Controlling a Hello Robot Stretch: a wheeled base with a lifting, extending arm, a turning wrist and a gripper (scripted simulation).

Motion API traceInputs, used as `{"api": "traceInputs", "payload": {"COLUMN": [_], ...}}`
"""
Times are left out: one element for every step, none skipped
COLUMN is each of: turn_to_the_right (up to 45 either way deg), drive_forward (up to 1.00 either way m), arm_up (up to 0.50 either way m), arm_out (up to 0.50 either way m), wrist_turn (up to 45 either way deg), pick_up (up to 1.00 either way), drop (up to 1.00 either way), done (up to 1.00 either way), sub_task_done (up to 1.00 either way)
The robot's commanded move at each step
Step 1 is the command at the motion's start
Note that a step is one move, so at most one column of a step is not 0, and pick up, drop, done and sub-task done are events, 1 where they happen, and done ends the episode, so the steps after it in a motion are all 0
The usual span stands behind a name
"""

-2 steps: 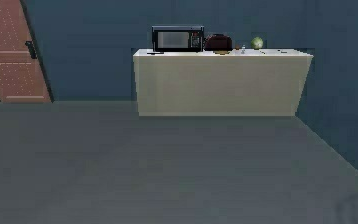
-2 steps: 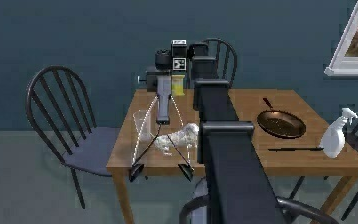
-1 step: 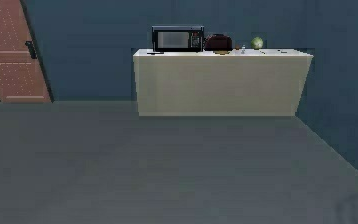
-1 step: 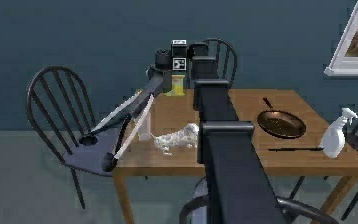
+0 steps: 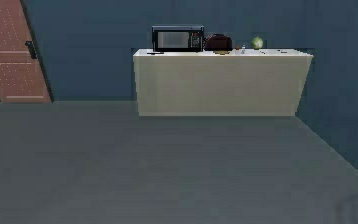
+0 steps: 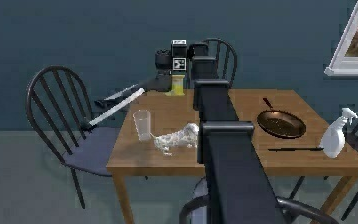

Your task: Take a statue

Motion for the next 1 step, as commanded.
{"api": "traceInputs", "payload": {"turn_to_the_right": [0.0], "drive_forward": [0.00], "arm_up": [0.00], "arm_out": [0.00], "wrist_turn": [45.0], "pick_up": [0.00], "drop": [0.00], "done": [0.00], "sub_task_done": [0.00]}}
